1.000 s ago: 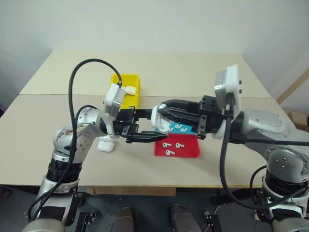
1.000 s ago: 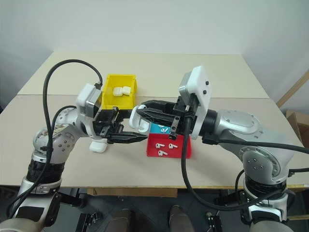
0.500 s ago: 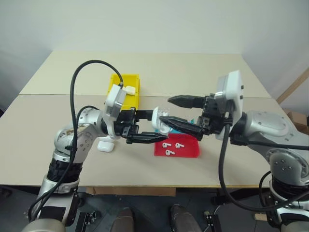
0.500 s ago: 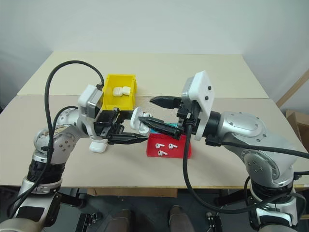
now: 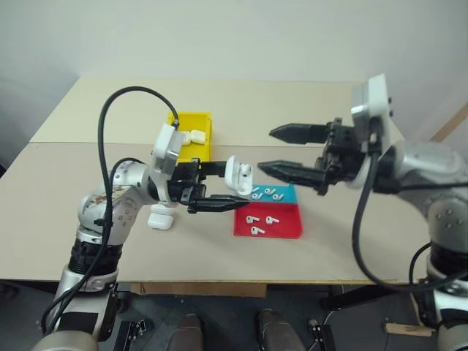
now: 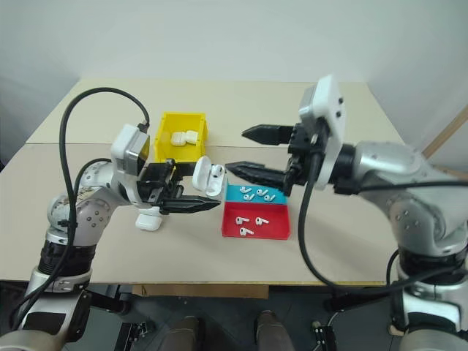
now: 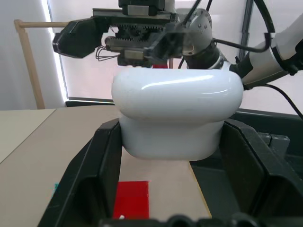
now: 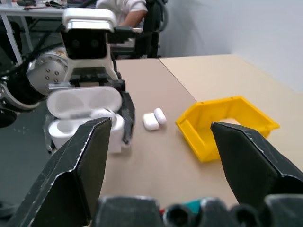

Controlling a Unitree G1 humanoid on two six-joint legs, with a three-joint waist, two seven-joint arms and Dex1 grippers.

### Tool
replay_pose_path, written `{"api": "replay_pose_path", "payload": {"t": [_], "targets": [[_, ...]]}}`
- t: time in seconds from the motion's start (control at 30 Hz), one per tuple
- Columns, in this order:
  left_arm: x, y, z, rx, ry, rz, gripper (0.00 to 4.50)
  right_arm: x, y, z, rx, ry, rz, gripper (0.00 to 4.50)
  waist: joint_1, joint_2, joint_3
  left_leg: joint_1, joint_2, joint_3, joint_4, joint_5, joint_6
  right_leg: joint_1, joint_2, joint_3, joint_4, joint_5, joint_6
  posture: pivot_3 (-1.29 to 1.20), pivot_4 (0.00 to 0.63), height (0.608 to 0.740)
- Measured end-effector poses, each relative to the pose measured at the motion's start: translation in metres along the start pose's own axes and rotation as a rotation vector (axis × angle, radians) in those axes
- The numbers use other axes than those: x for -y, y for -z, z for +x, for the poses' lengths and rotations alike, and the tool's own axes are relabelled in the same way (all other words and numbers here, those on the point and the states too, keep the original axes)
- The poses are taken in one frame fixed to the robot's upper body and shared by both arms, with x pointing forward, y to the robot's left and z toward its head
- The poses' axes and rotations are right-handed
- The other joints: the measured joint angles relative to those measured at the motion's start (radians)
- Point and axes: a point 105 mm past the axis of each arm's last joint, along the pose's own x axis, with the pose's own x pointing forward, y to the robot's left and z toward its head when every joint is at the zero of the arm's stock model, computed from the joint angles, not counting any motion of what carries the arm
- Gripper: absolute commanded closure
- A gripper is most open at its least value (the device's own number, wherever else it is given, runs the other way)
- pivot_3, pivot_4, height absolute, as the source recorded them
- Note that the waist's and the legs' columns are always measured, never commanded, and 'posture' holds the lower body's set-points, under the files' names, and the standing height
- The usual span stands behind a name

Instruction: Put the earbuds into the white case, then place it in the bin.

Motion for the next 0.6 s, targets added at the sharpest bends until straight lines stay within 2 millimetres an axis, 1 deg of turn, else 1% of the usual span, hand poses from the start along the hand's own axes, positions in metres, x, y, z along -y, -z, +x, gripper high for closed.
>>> {"api": "replay_pose_path", "payload": {"t": [0.03, 0.1, 0.13, 0.17, 0.23, 0.27, 0.33, 0.4, 0.53, 0.6], "targets": [[0.000, -0.001, -0.001, 0.001, -0.002, 0.006, 1.71, 0.007, 0.003, -0.002, -0.035, 0.001, -0.005, 0.52, 0.000, 0.000, 0.000, 0.000, 0.000, 0.000, 0.000, 0.000, 0.000, 0.000, 0.000, 0.000, 0.000, 0.000, 0.000, 0.00, 0.150, 0.740], [0.000, -0.002, -0.004, 0.003, -0.009, 0.011, 1.71, 0.026, 0.013, 0.000, -0.145, -0.005, -0.053, 0.89, -0.003, 0.000, 0.000, 0.001, 0.000, 0.001, 0.000, 0.000, 0.000, 0.000, 0.000, 0.001, 0.000, 0.000, 0.000, 0.00, 0.150, 0.740], [0.001, -0.001, -0.005, 0.006, -0.012, 0.008, 1.71, 0.036, 0.022, 0.003, -0.224, -0.012, -0.100, 1.10, -0.006, 0.000, 0.000, 0.001, 0.000, 0.001, 0.000, 0.000, 0.000, 0.000, 0.000, 0.001, 0.000, 0.000, 0.000, 0.00, 0.150, 0.740], [0.001, -0.001, -0.005, 0.008, -0.011, 0.007, 1.71, 0.043, 0.029, 0.005, -0.276, -0.014, -0.129, 1.44, -0.006, 0.000, 0.000, 0.001, 0.000, 0.001, 0.000, 0.000, 0.000, -0.001, 0.000, 0.000, 0.000, 0.000, 0.000, 0.00, 0.150, 0.740], [0.002, 0.000, -0.006, 0.010, -0.017, 0.004, 1.71, 0.056, 0.051, 0.014, -0.409, -0.064, -0.205, 2.12, -0.009, 0.001, 0.000, 0.000, 0.000, 0.001, 0.000, 0.000, 0.000, -0.001, 0.000, 0.001, 0.000, 0.000, 0.000, 0.00, 0.150, 0.740], [0.003, 0.000, -0.006, 0.012, -0.015, 0.005, 1.71, 0.059, 0.059, 0.017, -0.453, -0.090, -0.224, 2.42, -0.008, 0.001, 0.001, 0.000, 0.000, 0.001, 0.000, 0.000, 0.000, -0.001, 0.000, 0.000, 0.000, 0.000, 0.000, 0.00, 0.150, 0.740], [0.004, 0.000, -0.008, 0.011, -0.019, 0.006, 1.71, 0.062, 0.072, 0.025, -0.525, -0.170, -0.256, 2.42, -0.008, 0.001, 0.001, -0.001, 0.000, 0.001, 0.000, 0.000, 0.000, -0.002, 0.000, 0.000, 0.000, 0.000, 0.000, 0.00, 0.150, 0.740], [0.005, 0.002, -0.011, 0.002, -0.028, 0.002, 1.71, 0.066, 0.079, 0.032, -0.593, -0.233, -0.308, 2.42, -0.008, 0.002, 0.002, -0.001, 0.000, 0.001, 0.000, 0.000, 0.000, -0.002, 0.000, 0.000, 0.000, 0.000, 0.000, 0.00, 0.150, 0.740], [0.006, 0.002, -0.016, -0.011, -0.047, 0.005, 1.71, 0.071, 0.092, 0.036, -0.717, -0.337, -0.418, 2.42, -0.005, 0.002, 0.002, -0.001, 0.000, 0.001, 0.000, 0.000, 0.000, -0.001, 0.000, 0.000, 0.001, 0.001, -0.001, 0.00, 0.150, 0.740], [0.007, 0.001, -0.017, -0.012, -0.049, 0.009, 1.71, 0.069, 0.102, 0.040, -0.770, -0.406, -0.453, 2.42, -0.005, 0.002, 0.002, 0.000, 0.000, 0.001, 0.000, 0.000, 0.000, -0.001, 0.000, 0.000, 0.001, 0.001, -0.001, 0.00, 0.150, 0.740]]}}
